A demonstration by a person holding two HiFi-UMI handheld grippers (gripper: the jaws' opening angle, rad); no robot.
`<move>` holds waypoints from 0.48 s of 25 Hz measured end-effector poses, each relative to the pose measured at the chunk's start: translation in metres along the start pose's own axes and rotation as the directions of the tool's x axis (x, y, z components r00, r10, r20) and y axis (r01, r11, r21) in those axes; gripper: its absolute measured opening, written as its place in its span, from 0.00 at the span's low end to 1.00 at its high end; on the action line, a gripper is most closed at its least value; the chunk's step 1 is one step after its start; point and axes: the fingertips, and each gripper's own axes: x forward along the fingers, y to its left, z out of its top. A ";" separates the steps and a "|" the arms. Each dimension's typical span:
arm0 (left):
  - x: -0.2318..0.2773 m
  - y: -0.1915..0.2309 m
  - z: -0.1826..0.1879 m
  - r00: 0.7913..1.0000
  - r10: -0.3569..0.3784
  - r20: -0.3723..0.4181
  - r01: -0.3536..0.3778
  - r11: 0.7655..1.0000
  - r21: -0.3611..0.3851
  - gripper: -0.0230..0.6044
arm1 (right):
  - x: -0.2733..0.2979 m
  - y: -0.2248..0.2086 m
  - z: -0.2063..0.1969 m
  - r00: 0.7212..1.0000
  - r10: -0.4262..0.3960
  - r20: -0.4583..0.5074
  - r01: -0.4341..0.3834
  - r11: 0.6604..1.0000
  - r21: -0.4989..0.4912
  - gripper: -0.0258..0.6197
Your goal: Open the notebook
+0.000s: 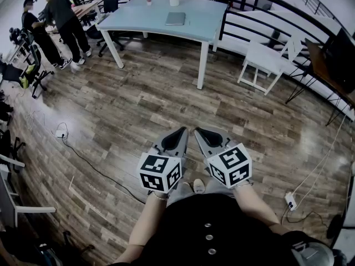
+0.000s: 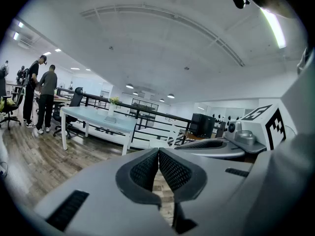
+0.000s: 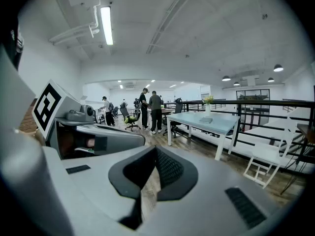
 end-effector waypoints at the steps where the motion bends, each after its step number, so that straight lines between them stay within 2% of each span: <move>1: 0.003 -0.002 0.000 1.000 0.001 -0.003 -0.001 1.000 0.002 0.07 | -0.001 -0.003 0.000 1.000 0.000 0.000 0.000 1.000 0.000 0.04; 5: 0.015 -0.009 -0.002 1.000 0.000 -0.018 0.000 1.000 0.006 0.07 | -0.004 -0.014 -0.004 1.000 0.002 -0.009 -0.002 1.000 -0.001 0.04; 12: 0.020 -0.008 -0.006 1.000 -0.006 -0.022 0.005 0.999 -0.037 0.07 | -0.003 -0.019 -0.008 1.000 0.019 -0.019 -0.019 1.000 0.000 0.04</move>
